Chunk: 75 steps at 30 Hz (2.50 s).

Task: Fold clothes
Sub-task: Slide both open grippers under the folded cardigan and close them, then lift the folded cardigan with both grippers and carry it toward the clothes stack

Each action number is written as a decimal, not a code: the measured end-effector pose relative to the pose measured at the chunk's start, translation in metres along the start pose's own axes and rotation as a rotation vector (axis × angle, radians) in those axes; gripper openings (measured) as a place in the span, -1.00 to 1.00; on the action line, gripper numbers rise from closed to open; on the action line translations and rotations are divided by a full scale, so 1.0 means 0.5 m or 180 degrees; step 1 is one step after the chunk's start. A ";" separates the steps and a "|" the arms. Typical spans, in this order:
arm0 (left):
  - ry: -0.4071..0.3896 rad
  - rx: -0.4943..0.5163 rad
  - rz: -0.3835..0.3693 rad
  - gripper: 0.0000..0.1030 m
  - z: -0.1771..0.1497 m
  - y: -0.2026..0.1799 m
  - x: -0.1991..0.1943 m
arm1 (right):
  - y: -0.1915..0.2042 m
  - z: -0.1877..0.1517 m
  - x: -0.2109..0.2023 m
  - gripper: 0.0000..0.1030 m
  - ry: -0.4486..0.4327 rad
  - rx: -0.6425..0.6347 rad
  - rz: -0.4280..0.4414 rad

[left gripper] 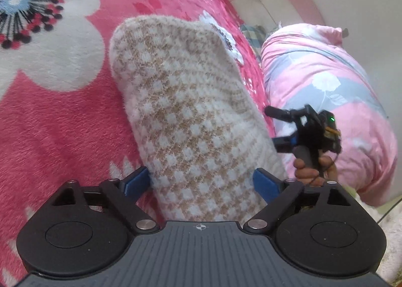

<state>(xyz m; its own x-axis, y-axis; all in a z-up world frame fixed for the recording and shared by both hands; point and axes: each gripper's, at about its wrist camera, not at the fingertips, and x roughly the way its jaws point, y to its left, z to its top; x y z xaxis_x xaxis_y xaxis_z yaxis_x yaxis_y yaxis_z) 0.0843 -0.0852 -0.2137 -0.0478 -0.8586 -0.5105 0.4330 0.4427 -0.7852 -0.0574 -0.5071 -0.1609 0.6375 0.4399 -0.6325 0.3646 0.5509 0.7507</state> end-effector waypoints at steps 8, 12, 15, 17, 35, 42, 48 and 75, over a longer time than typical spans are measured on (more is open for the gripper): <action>0.0011 -0.0070 -0.0154 0.85 0.007 0.017 0.020 | -0.001 0.035 0.088 1.00 0.0407 -0.0161 0.0333; 0.0004 -0.0082 -0.0204 0.85 0.009 0.021 0.027 | 0.017 0.000 0.101 1.00 0.0660 -0.0292 0.0418; -0.0013 -0.0061 -0.0204 0.83 0.008 0.019 0.029 | 0.028 -0.026 0.111 1.00 0.0835 -0.0337 0.0499; -0.0015 -0.0056 -0.0189 0.79 0.010 0.016 0.030 | 0.024 -0.017 0.122 1.00 0.0859 -0.0196 0.0544; -0.0086 -0.0017 -0.0038 0.59 0.005 -0.039 -0.027 | 0.125 -0.036 0.071 0.62 0.0736 -0.0327 0.0567; -0.0238 -0.0059 0.0067 0.59 0.000 -0.054 -0.087 | 0.172 -0.051 0.061 0.57 0.0764 -0.0381 0.0627; -0.0444 -0.0116 0.0206 0.59 0.011 -0.072 -0.157 | 0.250 -0.058 0.066 0.55 0.0796 -0.0429 0.0681; -0.2569 -0.0279 0.2354 0.58 -0.056 -0.269 -0.940 | 1.084 -0.303 0.346 0.55 0.2131 -0.1181 0.1849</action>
<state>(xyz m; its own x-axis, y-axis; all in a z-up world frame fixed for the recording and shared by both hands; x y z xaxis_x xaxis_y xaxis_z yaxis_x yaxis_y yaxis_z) 0.0232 0.2662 0.1221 0.8141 -0.2759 -0.5110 0.0450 0.9073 -0.4181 0.1478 -0.0249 0.1077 0.0893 0.9654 -0.2448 -0.1976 0.2581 0.9457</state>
